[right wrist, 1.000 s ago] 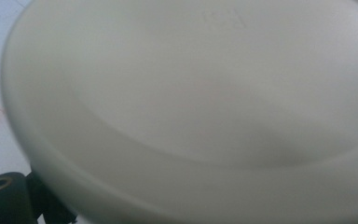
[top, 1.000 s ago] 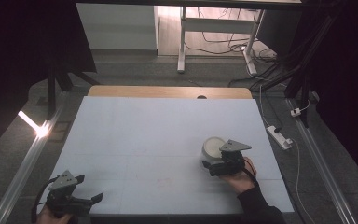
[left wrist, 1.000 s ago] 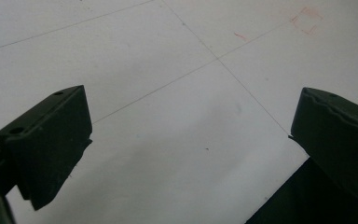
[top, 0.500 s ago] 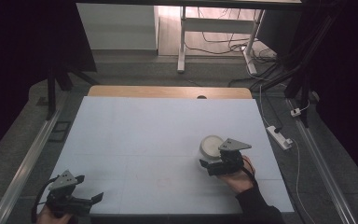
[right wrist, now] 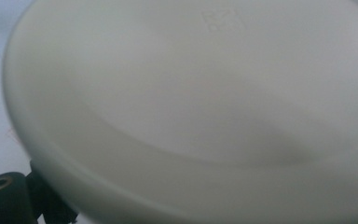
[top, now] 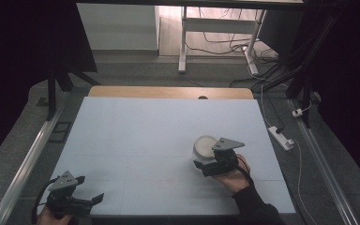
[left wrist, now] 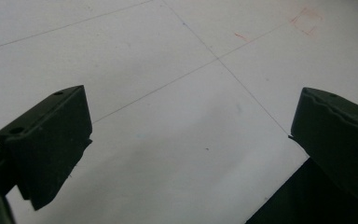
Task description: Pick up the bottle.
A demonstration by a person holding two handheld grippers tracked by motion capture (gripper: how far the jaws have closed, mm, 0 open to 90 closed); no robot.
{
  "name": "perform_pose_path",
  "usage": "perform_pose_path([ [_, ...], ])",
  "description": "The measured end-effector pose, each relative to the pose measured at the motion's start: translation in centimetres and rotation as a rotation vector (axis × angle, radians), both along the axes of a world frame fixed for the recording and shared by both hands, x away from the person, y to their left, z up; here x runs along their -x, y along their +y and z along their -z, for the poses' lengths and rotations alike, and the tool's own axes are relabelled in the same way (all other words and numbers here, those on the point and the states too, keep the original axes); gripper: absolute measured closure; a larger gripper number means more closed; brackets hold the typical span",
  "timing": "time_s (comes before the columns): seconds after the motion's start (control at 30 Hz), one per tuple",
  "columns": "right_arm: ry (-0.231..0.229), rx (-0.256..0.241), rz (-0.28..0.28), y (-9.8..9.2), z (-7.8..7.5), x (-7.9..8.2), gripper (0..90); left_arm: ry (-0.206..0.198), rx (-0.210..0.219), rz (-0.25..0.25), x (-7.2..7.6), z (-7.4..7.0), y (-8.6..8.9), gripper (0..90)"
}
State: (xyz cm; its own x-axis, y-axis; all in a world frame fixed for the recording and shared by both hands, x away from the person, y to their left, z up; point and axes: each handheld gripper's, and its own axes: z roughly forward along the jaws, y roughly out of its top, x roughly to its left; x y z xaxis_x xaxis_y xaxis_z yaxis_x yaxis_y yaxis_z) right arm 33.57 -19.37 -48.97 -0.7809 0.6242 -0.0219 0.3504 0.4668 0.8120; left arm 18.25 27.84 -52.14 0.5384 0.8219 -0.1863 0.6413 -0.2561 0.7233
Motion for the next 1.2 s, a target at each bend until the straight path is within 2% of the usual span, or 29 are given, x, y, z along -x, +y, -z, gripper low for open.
perform_pose_path([
  [0.33, 0.002, -0.016, -0.035, 1.6, -0.4, 0.0, 6.5, -0.001, -0.003, 0.004, 0.0, 0.0, 0.0, 0.0],
  [0.7, -0.006, -0.001, -0.055, 3.4, -0.5, -0.2, 6.5, 0.0, -0.004, 0.004, 0.0, 0.0, 0.0, 0.0],
  [1.2, 0.011, -0.002, -0.113, 6.2, -0.8, -0.6, 6.5, 0.003, -0.003, 0.006, 0.0, 0.0, 0.0, 0.0],
])
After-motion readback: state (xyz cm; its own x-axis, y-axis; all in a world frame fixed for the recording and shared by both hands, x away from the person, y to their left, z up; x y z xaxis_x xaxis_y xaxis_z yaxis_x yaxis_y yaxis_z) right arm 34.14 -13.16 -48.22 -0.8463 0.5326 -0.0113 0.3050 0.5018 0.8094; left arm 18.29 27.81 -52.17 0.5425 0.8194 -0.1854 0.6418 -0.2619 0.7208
